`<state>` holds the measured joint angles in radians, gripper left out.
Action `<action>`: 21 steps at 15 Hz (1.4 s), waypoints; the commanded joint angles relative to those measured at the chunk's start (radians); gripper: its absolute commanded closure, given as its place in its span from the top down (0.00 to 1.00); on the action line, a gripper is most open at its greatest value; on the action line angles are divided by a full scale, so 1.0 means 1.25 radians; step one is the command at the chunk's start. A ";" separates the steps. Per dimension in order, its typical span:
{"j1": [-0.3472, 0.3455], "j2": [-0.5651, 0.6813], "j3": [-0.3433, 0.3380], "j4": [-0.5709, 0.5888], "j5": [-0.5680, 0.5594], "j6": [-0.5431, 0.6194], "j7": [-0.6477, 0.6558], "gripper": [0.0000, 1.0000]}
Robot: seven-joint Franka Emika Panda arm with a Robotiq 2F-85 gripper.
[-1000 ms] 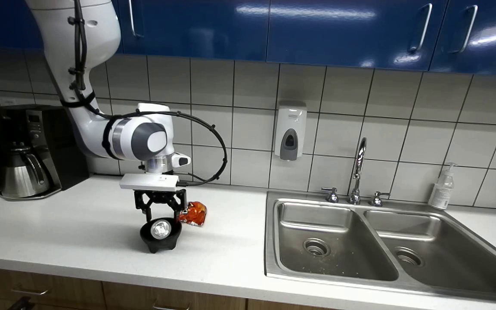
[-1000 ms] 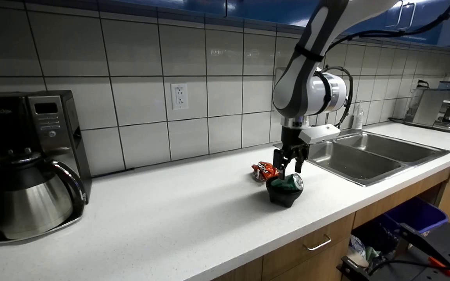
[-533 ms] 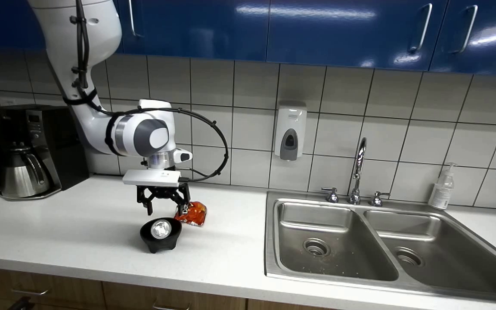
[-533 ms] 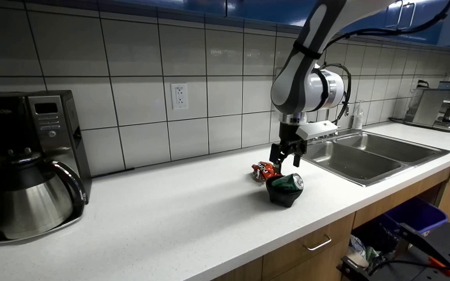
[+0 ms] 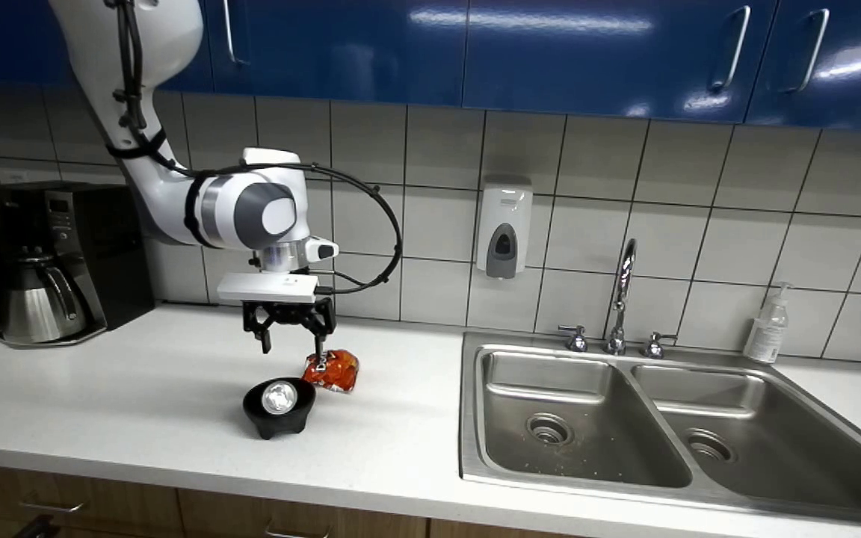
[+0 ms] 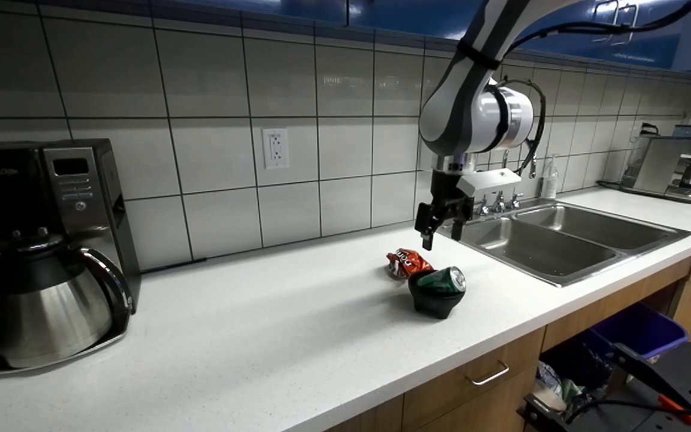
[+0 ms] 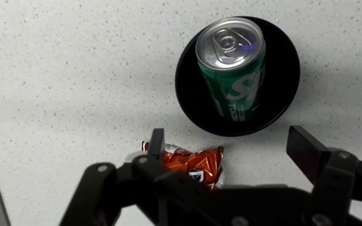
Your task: Put the can in the bowl
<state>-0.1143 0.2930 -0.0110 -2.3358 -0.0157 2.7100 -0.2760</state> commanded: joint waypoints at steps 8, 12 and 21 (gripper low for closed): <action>-0.009 -0.197 -0.012 -0.100 0.022 -0.144 -0.056 1.00; -0.003 -0.275 -0.033 -0.149 0.012 -0.178 -0.062 1.00; 0.005 -0.471 -0.079 -0.288 -0.018 -0.207 -0.095 1.00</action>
<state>-0.1185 -0.1720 -0.0867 -2.6152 -0.0124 2.4809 -0.3677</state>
